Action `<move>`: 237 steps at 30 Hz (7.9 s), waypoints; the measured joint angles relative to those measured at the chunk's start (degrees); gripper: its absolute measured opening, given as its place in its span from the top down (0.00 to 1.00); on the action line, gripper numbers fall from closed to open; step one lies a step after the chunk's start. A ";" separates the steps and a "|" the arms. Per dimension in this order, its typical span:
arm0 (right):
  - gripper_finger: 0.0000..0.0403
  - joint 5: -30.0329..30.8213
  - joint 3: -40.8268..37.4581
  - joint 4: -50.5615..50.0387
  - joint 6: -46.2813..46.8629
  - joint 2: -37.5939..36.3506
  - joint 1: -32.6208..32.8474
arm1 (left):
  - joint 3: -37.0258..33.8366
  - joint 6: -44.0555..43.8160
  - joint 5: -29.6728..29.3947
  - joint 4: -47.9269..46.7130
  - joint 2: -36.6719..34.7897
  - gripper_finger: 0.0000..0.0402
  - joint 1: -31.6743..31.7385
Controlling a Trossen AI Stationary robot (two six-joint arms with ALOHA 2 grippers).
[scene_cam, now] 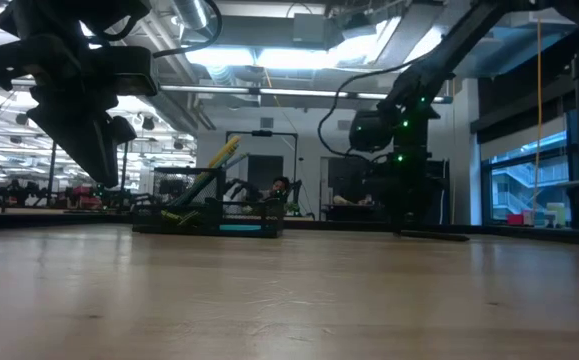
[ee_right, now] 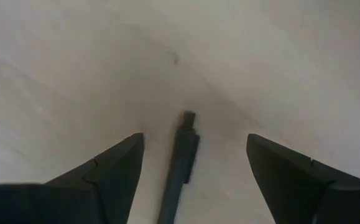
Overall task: Pick and place office supplies into organizer
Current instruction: Put the black pen into the black desk organizer, then return to Home Position
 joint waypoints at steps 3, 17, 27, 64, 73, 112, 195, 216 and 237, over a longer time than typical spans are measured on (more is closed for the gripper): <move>0.29 -0.10 0.24 0.24 -0.15 1.76 0.07 | 0.00 0.00 0.00 0.00 0.00 0.75 0.01; 0.51 -7.49 1.03 -0.09 -2.42 3.85 -1.38 | 0.00 -0.33 0.00 0.00 0.00 0.75 0.00; 0.61 -7.86 1.03 0.16 -3.00 3.85 -1.68 | 0.00 -0.61 0.00 -0.02 0.00 0.75 0.01; 0.84 -9.67 5.42 -1.33 -4.78 0.44 3.32 | 0.00 -0.61 0.63 -0.07 0.00 0.75 -0.01; 0.84 -22.86 10.38 -0.89 -6.44 0.42 7.16 | 0.00 -0.61 0.65 -0.09 0.00 0.75 -0.01; 0.84 -22.11 29.27 51.78 -16.83 3.54 19.67 | 0.00 -6.64 3.08 -3.58 0.00 0.75 -9.09; 0.67 -16.89 28.97 62.23 -19.19 19.64 20.74 | 0.00 -10.47 -2.91 -3.48 -0.02 0.75 -14.68; 0.67 -11.88 4.95 36.56 -22.68 -21.52 23.85 | 0.00 -12.19 -0.13 -2.70 -0.02 0.75 -14.94; 0.67 -10.34 -37.44 48.26 -14.70 -65.49 27.98 | -0.02 12.58 -5.91 1.67 -33.37 0.75 -7.74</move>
